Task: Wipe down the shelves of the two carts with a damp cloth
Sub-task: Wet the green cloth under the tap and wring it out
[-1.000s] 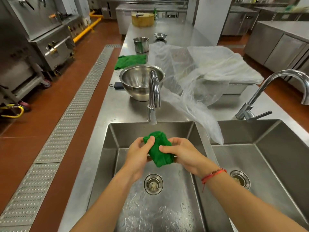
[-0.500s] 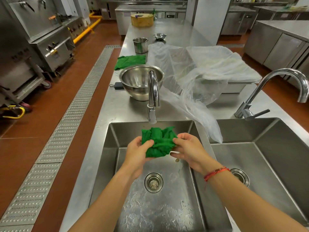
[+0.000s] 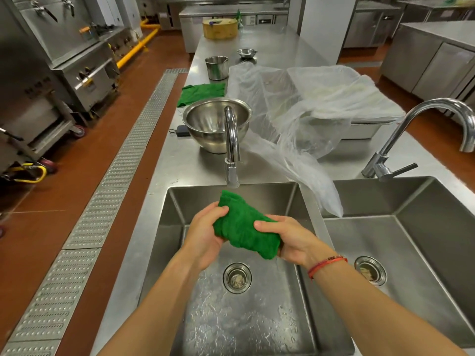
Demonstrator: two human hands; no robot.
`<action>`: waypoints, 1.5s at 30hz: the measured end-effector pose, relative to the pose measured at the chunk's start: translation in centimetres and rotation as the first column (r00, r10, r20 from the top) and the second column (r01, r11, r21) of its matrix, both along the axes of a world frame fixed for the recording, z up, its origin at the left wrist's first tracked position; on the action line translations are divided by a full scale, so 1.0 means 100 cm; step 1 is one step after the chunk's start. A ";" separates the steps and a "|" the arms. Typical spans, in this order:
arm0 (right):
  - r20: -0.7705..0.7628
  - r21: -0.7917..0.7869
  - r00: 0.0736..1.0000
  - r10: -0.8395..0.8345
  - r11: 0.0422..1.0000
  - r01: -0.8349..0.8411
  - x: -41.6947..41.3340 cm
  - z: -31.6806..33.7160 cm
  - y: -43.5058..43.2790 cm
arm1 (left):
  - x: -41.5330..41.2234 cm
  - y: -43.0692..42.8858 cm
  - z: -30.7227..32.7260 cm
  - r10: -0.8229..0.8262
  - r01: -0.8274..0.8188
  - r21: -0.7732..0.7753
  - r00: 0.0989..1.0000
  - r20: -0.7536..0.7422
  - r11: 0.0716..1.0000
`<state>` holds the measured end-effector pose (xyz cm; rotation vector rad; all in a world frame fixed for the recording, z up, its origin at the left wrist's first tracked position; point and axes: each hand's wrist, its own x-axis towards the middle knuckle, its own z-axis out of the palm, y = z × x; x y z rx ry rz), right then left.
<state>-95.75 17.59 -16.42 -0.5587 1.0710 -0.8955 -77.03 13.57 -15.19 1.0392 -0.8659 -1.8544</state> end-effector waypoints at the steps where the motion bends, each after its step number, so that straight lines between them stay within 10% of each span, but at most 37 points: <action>1: -0.003 0.005 1.000 -0.022 1.000 0.022 -0.002 -0.001 -0.001 | 0.000 -0.002 0.000 0.020 -0.020 0.014 0.999 -0.031 1.000; 11: 0.158 0.017 0.987 0.001 1.000 -0.004 -0.019 -0.005 -0.001 | -0.015 -0.007 -0.009 0.129 -0.128 -0.014 0.973 0.191 0.992; 22: -0.043 -0.040 0.960 0.278 0.959 -0.280 -0.047 -0.005 0.011 | -0.034 -0.003 0.002 -0.061 0.077 -0.052 0.963 0.263 0.996; 31: -0.198 -0.129 0.945 -0.260 0.963 0.238 -0.030 0.000 0.037 | -0.054 -0.013 -0.014 -0.175 0.166 0.097 0.980 0.094 0.981; 39: -0.271 -0.111 0.945 -0.182 0.981 0.157 -0.009 0.015 0.070 | -0.047 -0.007 -0.005 -0.393 0.402 -0.038 0.907 0.152 0.915; 45: -0.545 -0.348 0.655 -0.523 0.852 0.391 0.013 0.007 0.078 | -0.062 0.008 0.000 -0.468 0.468 0.000 0.884 0.020 0.884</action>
